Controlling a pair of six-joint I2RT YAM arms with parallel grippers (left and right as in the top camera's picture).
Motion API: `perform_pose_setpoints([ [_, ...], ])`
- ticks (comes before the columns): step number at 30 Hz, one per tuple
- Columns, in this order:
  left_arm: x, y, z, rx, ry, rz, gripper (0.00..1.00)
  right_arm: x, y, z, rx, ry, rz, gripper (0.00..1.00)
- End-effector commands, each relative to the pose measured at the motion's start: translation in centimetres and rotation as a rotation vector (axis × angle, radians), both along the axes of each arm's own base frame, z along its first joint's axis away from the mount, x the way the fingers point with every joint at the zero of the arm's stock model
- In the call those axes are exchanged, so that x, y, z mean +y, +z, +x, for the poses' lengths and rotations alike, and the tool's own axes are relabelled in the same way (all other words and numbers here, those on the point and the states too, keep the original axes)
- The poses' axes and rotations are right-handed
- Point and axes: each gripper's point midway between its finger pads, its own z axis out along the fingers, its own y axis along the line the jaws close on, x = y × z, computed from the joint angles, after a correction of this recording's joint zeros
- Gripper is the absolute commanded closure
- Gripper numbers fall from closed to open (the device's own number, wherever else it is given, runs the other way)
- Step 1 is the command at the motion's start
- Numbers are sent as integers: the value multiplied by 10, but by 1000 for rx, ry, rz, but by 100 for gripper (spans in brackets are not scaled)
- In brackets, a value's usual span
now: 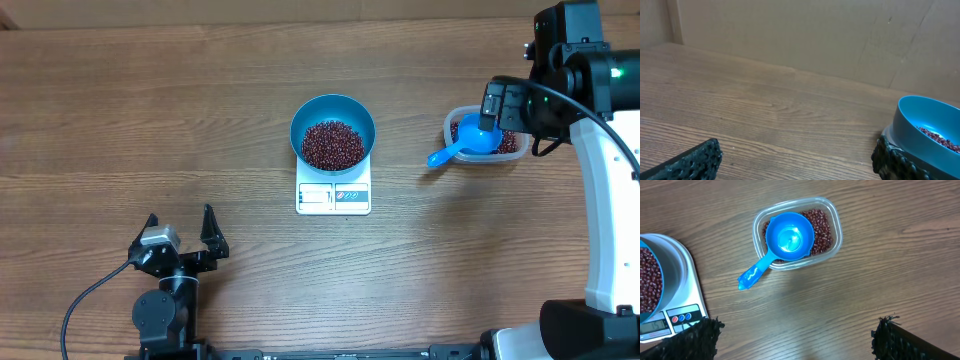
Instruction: Scoop item into bowl and weigh 150g on scale
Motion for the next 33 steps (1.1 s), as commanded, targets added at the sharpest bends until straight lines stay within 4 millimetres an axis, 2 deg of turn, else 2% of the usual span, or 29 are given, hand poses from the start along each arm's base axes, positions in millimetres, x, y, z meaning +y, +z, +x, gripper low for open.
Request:
perform_pose_setpoints([
  [1,-2,0,0,-1,-8,31,0,0,14,1,-50,11,-5,0],
  [10,-2,0,0,-1,-8,31,0,3,16,7,-75,10,10,0],
  [18,-2,0,0,-1,-8,31,0,39,42,42,-268,106,194,0],
  [23,-2,0,0,-1,-8,31,1,55,58,47,-351,155,211,0],
  [28,-2,0,0,-1,-8,31,0,74,83,52,-493,213,220,0],
  [33,-2,0,0,-1,-8,31,0,75,78,50,-542,222,224,0],
])
